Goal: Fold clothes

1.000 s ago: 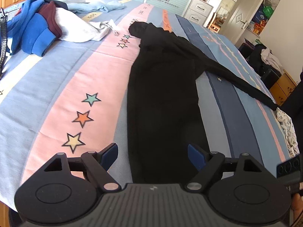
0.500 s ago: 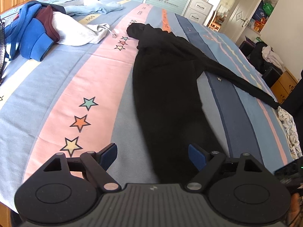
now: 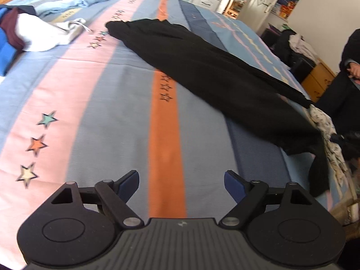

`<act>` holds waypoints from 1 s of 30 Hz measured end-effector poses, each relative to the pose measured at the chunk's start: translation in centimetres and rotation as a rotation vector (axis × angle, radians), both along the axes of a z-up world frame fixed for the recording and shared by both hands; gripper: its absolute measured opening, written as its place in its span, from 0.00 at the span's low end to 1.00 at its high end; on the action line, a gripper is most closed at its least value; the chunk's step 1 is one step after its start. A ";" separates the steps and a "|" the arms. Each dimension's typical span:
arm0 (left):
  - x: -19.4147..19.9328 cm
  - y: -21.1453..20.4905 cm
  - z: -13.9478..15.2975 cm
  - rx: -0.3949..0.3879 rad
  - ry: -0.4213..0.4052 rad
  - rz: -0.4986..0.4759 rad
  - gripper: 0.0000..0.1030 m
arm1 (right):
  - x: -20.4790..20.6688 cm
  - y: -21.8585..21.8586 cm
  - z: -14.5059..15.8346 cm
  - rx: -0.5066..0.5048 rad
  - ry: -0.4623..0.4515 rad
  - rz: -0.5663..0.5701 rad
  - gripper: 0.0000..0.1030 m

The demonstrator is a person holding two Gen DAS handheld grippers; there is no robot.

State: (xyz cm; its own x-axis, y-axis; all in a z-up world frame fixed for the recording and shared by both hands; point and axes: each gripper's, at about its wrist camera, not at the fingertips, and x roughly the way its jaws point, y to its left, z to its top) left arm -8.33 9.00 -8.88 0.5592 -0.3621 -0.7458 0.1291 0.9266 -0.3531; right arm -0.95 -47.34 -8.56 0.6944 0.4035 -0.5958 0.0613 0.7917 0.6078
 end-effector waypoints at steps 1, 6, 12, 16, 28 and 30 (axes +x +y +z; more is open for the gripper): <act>0.1 -0.1 -0.2 -0.007 0.001 -0.007 0.82 | 0.7 -1.6 0.3 -0.065 0.025 -0.106 0.13; 1.3 1.1 -1.5 -0.034 -0.002 0.033 0.82 | 3.4 0.1 1.6 -0.126 -0.041 -0.228 0.24; 6.4 4.9 -1.5 -0.095 -0.079 0.168 0.85 | 7.9 18.8 -0.4 -0.047 -0.146 0.153 0.49; 13.4 7.3 -0.8 -0.144 -0.147 0.271 0.91 | 8.1 24.0 -2.0 0.105 -0.122 0.176 0.49; 32.5 11.9 -6.0 -0.479 0.081 0.591 0.99 | 6.7 21.5 -3.7 0.351 -0.115 0.062 0.50; 33.5 12.3 -7.0 -0.522 0.097 0.597 0.99 | 6.2 19.8 -4.2 0.368 -0.119 0.035 0.50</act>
